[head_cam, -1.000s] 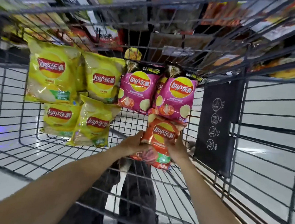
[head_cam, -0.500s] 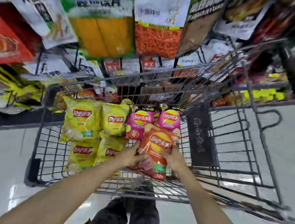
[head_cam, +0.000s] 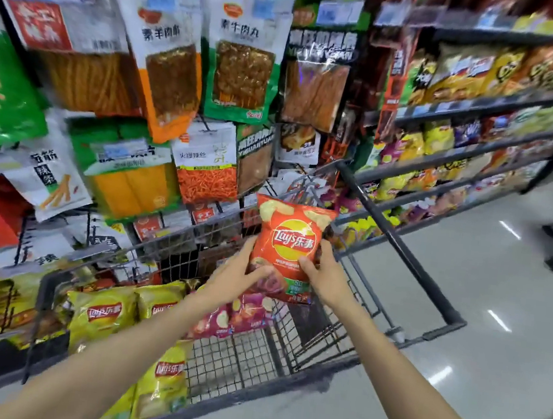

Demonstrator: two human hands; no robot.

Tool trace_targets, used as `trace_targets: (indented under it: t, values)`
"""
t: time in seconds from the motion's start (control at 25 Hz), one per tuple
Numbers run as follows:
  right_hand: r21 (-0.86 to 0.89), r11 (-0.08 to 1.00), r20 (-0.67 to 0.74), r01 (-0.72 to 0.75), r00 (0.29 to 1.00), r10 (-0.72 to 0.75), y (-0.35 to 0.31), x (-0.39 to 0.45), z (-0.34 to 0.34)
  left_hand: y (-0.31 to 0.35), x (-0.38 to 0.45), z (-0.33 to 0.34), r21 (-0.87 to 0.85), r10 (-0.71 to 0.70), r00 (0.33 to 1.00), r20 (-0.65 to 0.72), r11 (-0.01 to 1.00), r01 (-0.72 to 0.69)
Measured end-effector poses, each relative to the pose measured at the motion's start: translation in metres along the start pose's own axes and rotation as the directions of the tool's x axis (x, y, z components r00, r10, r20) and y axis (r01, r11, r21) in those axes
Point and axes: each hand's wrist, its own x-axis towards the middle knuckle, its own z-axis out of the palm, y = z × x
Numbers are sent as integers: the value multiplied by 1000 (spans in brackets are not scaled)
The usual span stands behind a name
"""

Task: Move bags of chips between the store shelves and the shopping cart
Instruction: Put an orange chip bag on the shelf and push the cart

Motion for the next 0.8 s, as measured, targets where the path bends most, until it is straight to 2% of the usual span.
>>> trace_targets:
  t: [0.12,0.28,0.64,0.8]
  values:
    - [0,996,-105,89,991,-89,-20,-2,-60,57,27,-1,44,107,994,-17,993,-106]
    - [13,990,-213,143,967,-137,-20,-5,-159,144,71,29,53,237,971,-15,970,-236]
    - [-59,985,-407,163,897,-173,57,-41,-407,346,148,195,38,479,878,14,877,-479]
    - [-40,985,-445,167,880,-167,100,-39,-482,407,169,255,-9,535,843,53,844,-536]
